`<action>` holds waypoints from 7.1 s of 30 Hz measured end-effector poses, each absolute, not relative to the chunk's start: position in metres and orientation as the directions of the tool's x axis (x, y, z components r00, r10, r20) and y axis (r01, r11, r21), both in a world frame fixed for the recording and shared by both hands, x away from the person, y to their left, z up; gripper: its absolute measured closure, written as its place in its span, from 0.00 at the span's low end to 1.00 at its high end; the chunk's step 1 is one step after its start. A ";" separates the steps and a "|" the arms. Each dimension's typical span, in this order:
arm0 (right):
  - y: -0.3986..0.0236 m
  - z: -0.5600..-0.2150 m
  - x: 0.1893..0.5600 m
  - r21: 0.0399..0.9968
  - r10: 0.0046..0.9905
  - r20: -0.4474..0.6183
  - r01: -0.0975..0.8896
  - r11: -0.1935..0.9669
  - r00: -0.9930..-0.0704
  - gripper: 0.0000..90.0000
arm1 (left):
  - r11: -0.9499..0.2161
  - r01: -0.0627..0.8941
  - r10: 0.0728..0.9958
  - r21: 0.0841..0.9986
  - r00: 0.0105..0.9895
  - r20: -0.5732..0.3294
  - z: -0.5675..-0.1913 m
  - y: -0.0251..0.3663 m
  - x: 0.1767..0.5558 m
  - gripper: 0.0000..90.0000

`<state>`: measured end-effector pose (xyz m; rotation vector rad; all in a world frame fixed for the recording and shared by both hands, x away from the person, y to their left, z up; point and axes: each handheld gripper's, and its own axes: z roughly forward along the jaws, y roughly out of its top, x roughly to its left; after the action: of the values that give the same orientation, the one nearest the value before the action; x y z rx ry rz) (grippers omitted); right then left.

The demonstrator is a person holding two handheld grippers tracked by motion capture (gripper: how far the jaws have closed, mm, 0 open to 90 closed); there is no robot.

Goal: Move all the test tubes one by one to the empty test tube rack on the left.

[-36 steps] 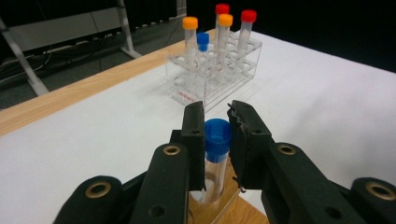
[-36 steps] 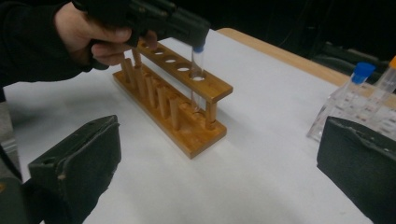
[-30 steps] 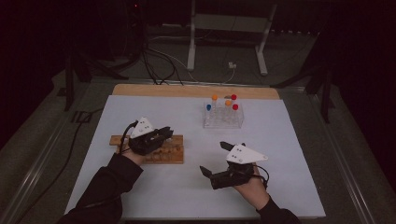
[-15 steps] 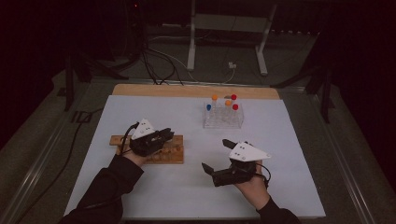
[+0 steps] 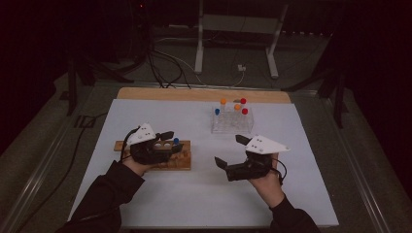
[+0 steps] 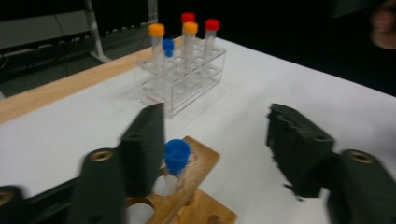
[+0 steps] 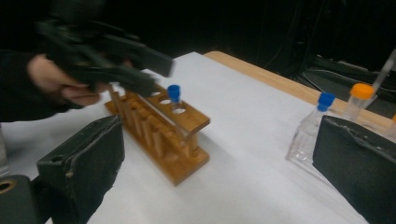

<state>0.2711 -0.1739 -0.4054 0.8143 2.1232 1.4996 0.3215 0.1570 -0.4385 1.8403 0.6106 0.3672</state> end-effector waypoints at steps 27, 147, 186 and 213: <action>-0.148 -0.450 0.388 0.893 0.818 0.009 0.373 0.253 -0.576 0.31 | -0.239 0.253 0.521 0.938 0.848 -0.097 -0.466 0.190 0.233 0.01; -0.142 -0.442 0.256 0.847 0.606 -0.024 0.306 0.435 -0.795 0.85 | -0.302 0.221 0.370 0.928 0.924 -0.099 -0.421 0.081 0.284 0.47; -0.156 -0.429 0.257 0.885 0.623 0.007 0.296 0.361 -0.782 0.51 | -0.325 0.166 0.412 0.931 0.911 -0.019 -0.406 0.083 0.288 0.86; -0.159 -0.426 0.258 0.903 0.627 0.014 0.279 0.326 -0.779 0.00 | -0.256 0.160 0.593 0.953 0.805 0.024 -0.370 0.168 0.298 0.86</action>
<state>0.2580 -0.1591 -0.4256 0.8077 2.2591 1.4355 0.2978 0.1676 -0.3702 1.8127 0.5776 0.4571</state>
